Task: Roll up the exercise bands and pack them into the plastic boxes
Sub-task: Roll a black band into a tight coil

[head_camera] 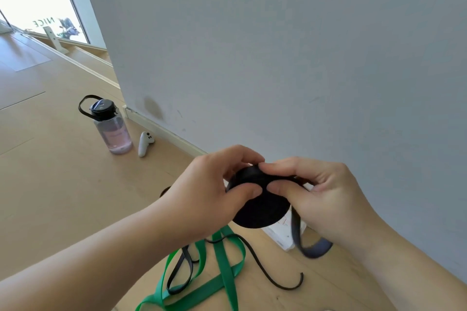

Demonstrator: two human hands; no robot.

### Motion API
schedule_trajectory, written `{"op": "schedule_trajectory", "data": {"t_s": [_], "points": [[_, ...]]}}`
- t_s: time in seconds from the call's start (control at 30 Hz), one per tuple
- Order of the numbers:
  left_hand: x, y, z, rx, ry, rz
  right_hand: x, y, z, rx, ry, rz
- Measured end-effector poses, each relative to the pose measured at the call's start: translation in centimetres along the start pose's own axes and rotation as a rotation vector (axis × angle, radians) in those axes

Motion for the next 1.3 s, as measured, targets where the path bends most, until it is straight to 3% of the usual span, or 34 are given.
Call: {"op": "schedule_trajectory", "data": {"t_s": [0.17,0.37,0.5,0.57,0.63,0.8,1.03,1.3], "points": [[1.2,0.0,0.5,0.030,-0.203,-0.102,2.1,0.4,-1.4,-0.054,0.164,-0.136],[1.9,-0.4,1.0,0.032,-0.492,-0.207,2.0,0.8,-2.4,-0.062,0.290,-0.117],[1.3,-0.2,1.0,0.048,-0.234,-0.162,1.7,0.4,-1.1,0.029,-0.001,-0.104],[0.9,-0.2,0.1,0.009,-0.061,-0.113,0.6,0.1,0.7,0.159,-0.246,-0.051],[0.3,-0.2,-0.8,-0.045,0.026,-0.052,0.2,-0.2,1.4,0.223,-0.339,-0.037],[0.5,0.0,-0.9,-0.051,0.006,0.016,1.8,-0.5,0.3,0.085,-0.185,-0.157],[0.8,0.1,0.7,0.072,-0.200,0.015,1.4,-0.3,0.4,0.050,-0.086,-0.131],[3.0,-0.2,1.1,0.031,-0.567,-0.177,2.7,0.5,-1.6,-0.060,0.181,-0.105]]}}
Point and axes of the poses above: each hand's wrist, its own y-axis towards the middle knuckle, its own x-axis out of the back of the hand, z = x × y, the point moved 10 cm from there along y, towards the middle knuckle, and after that the axes turned 9 degrees about z, right-handed, at the moved point
